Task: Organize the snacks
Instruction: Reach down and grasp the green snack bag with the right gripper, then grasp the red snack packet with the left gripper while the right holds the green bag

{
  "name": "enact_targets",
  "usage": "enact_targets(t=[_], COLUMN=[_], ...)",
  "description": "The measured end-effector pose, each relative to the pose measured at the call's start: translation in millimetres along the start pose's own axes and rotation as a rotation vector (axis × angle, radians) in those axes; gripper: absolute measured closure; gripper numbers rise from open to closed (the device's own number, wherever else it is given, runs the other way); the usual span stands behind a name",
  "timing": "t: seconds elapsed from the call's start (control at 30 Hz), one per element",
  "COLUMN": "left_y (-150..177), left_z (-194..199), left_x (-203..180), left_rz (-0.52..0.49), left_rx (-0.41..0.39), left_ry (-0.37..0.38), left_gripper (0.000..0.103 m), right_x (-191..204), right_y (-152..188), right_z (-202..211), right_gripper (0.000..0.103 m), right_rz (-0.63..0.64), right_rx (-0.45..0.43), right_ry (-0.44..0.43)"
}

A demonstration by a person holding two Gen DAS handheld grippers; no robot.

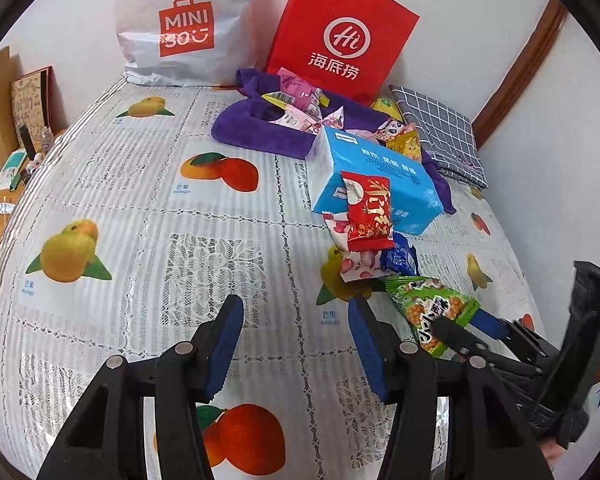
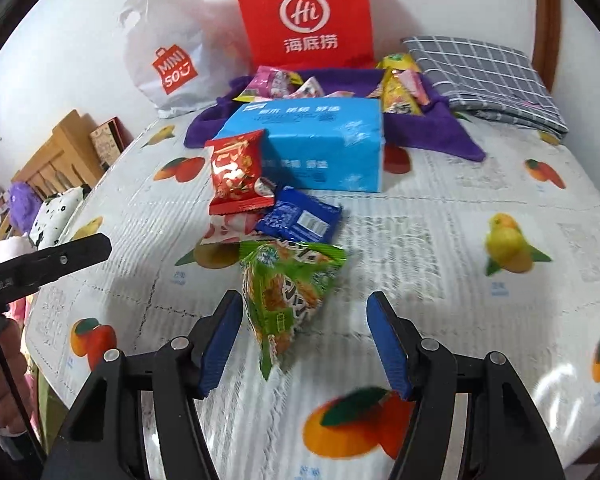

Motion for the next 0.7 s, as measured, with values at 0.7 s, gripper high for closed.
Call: enact_targets(t=[0.7], left_y=[-5], left_z=[-32], left_x=[-23], left_rz=[-0.048], left_rx=[0.036], left_ry=[0.031], left_gripper=[0.051], right_x=[-10], right_y=[-6], right_z=[1], right_gripper=[0.047], right_rz=[-0.003], right_rx=[-0.099], right_ry=[-0.012])
Point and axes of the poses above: each gripper's, at about its wrist camera, not at the fingertips, and z roughly against the way its jaws point, x to its left, y to its underside, the point moved 5 cm from there along -z, roughly the way its jaws point, and after that the axes turned 8 degrees about z, right-handed, at the moved point
